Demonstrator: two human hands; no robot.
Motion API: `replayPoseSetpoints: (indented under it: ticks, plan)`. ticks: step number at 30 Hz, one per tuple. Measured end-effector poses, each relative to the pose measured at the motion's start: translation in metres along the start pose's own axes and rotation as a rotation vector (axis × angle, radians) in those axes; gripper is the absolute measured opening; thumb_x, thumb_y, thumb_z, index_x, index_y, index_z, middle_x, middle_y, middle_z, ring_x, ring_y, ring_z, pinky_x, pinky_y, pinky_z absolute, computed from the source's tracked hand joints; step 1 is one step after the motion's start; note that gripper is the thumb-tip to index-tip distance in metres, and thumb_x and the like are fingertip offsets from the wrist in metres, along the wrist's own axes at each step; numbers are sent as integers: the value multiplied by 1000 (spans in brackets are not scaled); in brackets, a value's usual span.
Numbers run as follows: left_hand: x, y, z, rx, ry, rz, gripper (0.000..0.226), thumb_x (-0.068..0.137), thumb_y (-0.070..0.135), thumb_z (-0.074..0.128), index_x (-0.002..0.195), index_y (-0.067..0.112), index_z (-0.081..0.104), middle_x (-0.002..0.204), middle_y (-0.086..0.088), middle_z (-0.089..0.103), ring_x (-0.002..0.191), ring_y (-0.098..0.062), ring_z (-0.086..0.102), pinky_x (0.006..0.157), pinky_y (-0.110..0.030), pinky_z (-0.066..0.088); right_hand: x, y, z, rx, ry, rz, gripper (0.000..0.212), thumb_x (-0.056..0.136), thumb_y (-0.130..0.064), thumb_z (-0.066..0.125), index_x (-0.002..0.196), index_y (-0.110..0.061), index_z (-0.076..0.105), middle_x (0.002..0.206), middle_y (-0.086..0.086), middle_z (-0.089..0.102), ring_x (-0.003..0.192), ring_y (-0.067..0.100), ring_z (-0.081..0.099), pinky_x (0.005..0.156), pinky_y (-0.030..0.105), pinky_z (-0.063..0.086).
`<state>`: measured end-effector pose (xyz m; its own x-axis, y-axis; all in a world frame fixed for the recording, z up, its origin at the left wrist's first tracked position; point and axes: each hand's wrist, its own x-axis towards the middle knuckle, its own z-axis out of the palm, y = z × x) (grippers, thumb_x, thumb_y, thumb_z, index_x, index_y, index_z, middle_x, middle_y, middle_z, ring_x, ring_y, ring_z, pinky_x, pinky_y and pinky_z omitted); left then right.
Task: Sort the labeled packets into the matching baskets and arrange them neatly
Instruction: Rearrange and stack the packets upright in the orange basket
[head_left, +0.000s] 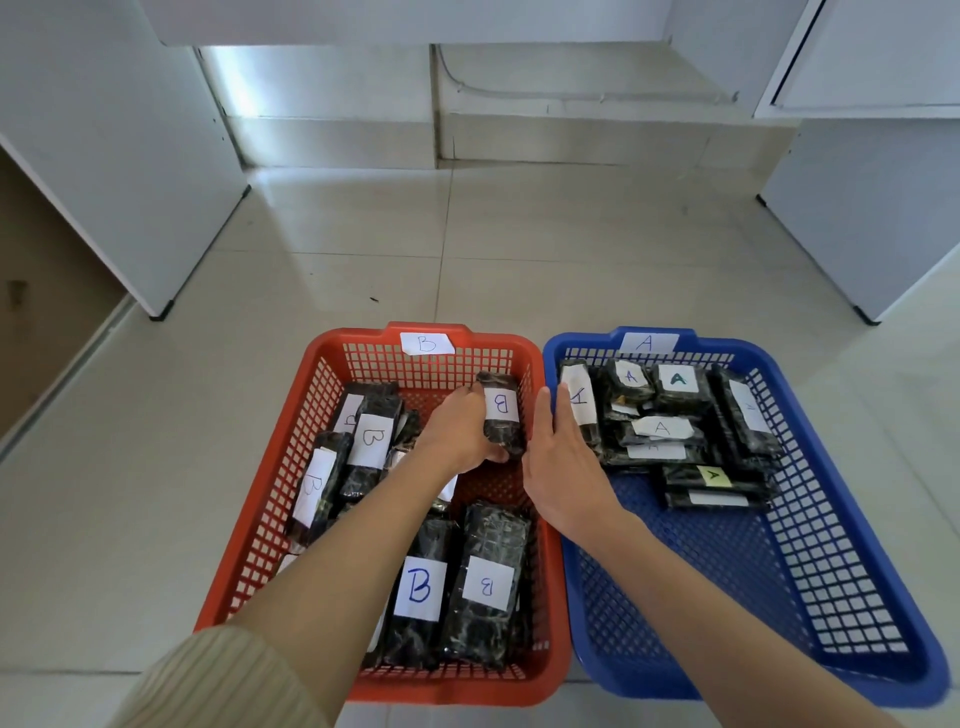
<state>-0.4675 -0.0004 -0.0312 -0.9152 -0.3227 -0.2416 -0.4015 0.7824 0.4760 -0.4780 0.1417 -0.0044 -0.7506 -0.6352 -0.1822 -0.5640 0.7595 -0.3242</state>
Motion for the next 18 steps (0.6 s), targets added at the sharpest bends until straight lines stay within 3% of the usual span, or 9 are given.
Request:
replayPoseSetpoints:
  ticks: [3, 6, 8, 10, 12, 14, 16, 18]
  plan:
    - [-8, 8, -9, 140, 65, 8, 59, 72, 45, 75, 121, 17, 54, 113, -3, 62, 105, -25, 59, 88, -39, 49, 0, -2, 4, 32, 24, 50, 69, 98, -12, 35, 147, 3, -11, 154, 23, -18, 146, 31, -2, 116, 29, 18]
    - [-19, 2, -39, 133, 236, -13, 37, 88, 46, 57, 115, 21, 62, 107, -1, 66, 99, -22, 62, 86, -38, 50, 4, -7, 8, -87, 110, 3, 64, 99, -18, 31, 149, -2, -6, 156, 16, -17, 145, 27, -15, 119, 33, 0]
    - [-25, -21, -60, 171, 327, -25, 30, 92, 40, 52, 113, 22, 63, 112, 0, 66, 104, -21, 60, 93, -40, 46, 11, -16, 8, -116, 162, -116, 60, 100, -19, 31, 151, -7, 1, 158, 10, -11, 146, 23, -13, 119, 33, -5]
    - [-31, -53, -75, 307, 237, -44, 31, 91, 41, 53, 117, 25, 62, 123, 0, 61, 118, -22, 51, 102, -45, 37, 18, -28, 6, -13, 164, -222, 52, 101, -20, 32, 150, -12, 16, 158, 5, 9, 147, 19, 2, 118, 29, 5]
    - [-38, -79, -83, 382, 23, -93, 45, 89, 47, 54, 130, 29, 51, 133, 0, 55, 127, -24, 43, 105, -46, 30, 24, -41, 1, 181, 78, -250, 45, 101, -28, 36, 145, -17, 33, 151, -1, 29, 141, 15, 24, 111, 25, 23]
    - [-42, -90, -84, 329, -87, -111, 61, 87, 51, 56, 141, 28, 37, 125, 2, 60, 121, -23, 49, 103, -41, 31, 28, -48, -3, 356, -119, -255, 50, 95, -42, 48, 141, -22, 40, 146, -7, 39, 134, 10, 35, 105, 24, 30]
    - [-45, -91, -85, 139, -55, -85, 66, 83, 43, 66, 140, 23, 37, 99, 6, 66, 101, -17, 58, 91, -33, 40, 29, -49, -2, 387, -321, -260, 65, 84, -49, 63, 141, -27, 40, 144, -11, 41, 132, 7, 37, 103, 23, 31]
    - [-47, -87, -87, -94, -45, -99, 64, 81, 29, 72, 136, 20, 40, 82, 12, 56, 78, -5, 54, 69, -19, 39, 30, -47, 4, 334, -377, -279, 71, 79, -43, 71, 140, -28, 39, 140, -9, 42, 129, 9, 39, 104, 26, 33]
